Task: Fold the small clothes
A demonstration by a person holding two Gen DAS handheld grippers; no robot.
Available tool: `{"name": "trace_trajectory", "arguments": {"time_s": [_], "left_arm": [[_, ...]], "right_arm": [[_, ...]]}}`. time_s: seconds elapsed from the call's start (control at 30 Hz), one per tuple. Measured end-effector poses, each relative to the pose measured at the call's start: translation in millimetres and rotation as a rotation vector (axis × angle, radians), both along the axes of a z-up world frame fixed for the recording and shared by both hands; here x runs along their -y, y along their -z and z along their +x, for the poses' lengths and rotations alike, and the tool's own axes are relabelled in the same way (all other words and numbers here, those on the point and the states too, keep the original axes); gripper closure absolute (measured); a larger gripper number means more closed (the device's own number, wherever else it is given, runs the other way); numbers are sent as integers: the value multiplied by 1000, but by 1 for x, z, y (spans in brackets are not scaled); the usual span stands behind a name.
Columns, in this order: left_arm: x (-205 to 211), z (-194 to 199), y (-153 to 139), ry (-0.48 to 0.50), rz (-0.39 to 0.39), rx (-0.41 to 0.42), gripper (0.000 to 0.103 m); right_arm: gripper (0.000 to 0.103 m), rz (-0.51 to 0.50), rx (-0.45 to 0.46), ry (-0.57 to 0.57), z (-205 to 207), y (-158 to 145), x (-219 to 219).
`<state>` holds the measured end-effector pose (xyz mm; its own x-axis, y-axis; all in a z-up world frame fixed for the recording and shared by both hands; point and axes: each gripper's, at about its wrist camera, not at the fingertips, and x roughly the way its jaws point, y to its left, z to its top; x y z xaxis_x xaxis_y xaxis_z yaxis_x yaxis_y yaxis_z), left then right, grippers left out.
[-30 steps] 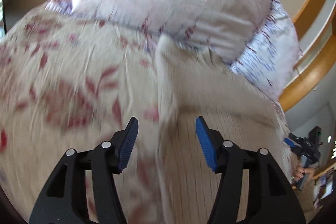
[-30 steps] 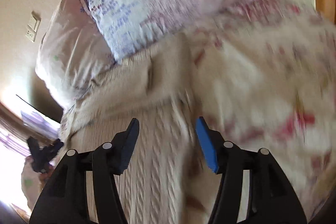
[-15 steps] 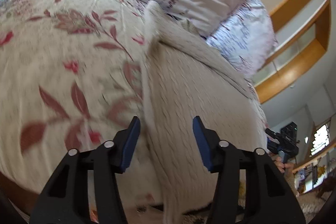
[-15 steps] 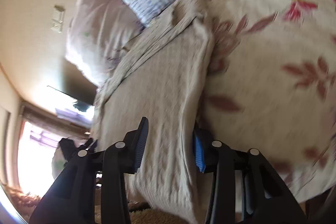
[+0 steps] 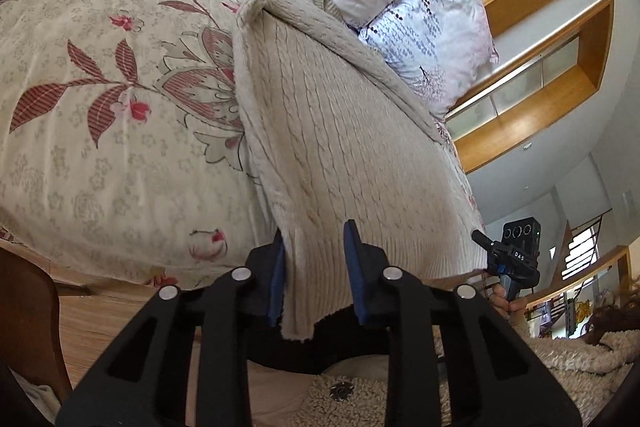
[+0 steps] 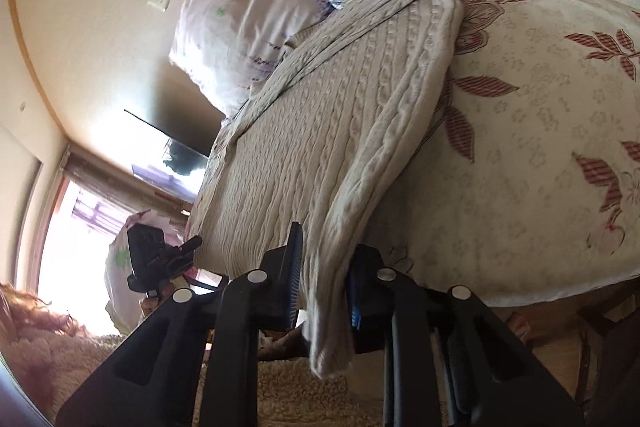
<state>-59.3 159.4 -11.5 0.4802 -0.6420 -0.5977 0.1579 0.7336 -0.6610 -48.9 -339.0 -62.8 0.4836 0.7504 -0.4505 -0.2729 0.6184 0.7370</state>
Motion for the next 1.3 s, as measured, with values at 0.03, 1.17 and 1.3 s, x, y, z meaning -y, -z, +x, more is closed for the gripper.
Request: {"name": "trace_trajectory", "arguments": {"time_s": [0.03,1.17,1.3], "left_arm": [[1,-1,0,3,8,-1,78],[0,139,-137,-244,203,330,97],[1,157,-139,-258,195,326,97]], "right_arm": [[87,-6,7,-8,-1,-1,-2],[95,-380,596,388,53,-127,-12],[95,-395,605,395,67,-132,-15]]}}
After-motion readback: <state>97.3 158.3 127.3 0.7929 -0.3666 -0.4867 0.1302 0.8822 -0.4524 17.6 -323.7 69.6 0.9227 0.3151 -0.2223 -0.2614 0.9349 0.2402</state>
